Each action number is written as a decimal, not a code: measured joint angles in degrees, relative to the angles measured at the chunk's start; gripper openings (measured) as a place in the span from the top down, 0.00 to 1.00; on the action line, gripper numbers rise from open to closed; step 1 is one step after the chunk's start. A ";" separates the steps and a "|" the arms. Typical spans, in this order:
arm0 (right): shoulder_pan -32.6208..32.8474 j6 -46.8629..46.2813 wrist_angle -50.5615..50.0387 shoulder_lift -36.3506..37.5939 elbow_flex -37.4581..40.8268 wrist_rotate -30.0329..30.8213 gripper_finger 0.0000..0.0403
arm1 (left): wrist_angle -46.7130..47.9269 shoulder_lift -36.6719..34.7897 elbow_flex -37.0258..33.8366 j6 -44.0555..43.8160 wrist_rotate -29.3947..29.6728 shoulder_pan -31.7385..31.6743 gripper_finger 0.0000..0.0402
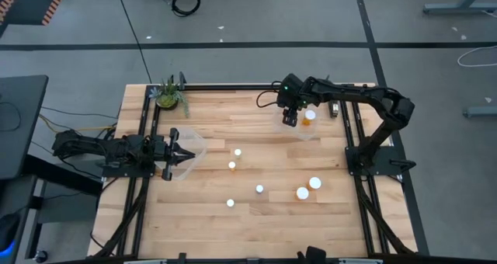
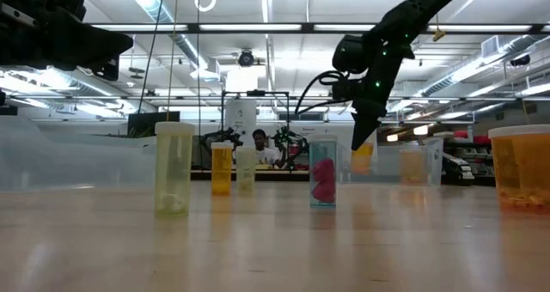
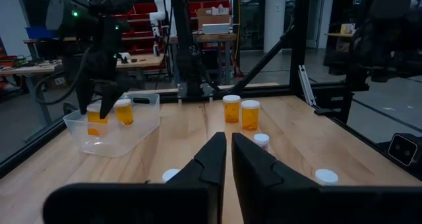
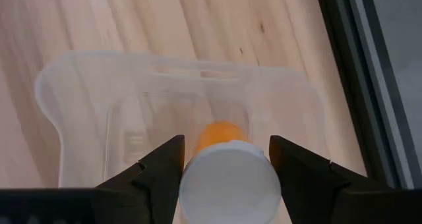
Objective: Pick and place medicine bottles into bin by pill shape (circle, oval)
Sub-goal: Put the big orange pill bottle into the right transparent bin
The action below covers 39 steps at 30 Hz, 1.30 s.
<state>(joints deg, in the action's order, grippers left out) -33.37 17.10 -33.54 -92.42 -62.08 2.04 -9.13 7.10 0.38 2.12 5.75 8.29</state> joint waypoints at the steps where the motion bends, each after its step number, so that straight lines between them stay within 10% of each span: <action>1: -0.08 -0.27 -0.29 0.00 0.02 -0.02 0.44 | -0.01 0.01 0.00 0.00 -0.01 0.01 0.92; 25: 1.06 -1.83 -7.14 0.00 -5.97 2.27 0.34 | -0.02 -0.01 0.00 -0.01 -0.01 0.01 0.93; 39: 19.85 -9.44 -16.53 0.07 -16.24 0.21 0.34 | -0.01 0.00 0.00 -0.01 0.00 0.01 0.91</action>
<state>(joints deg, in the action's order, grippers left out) -13.52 7.66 -50.06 -92.36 -78.32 2.26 -9.13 7.10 0.38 2.12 5.75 8.30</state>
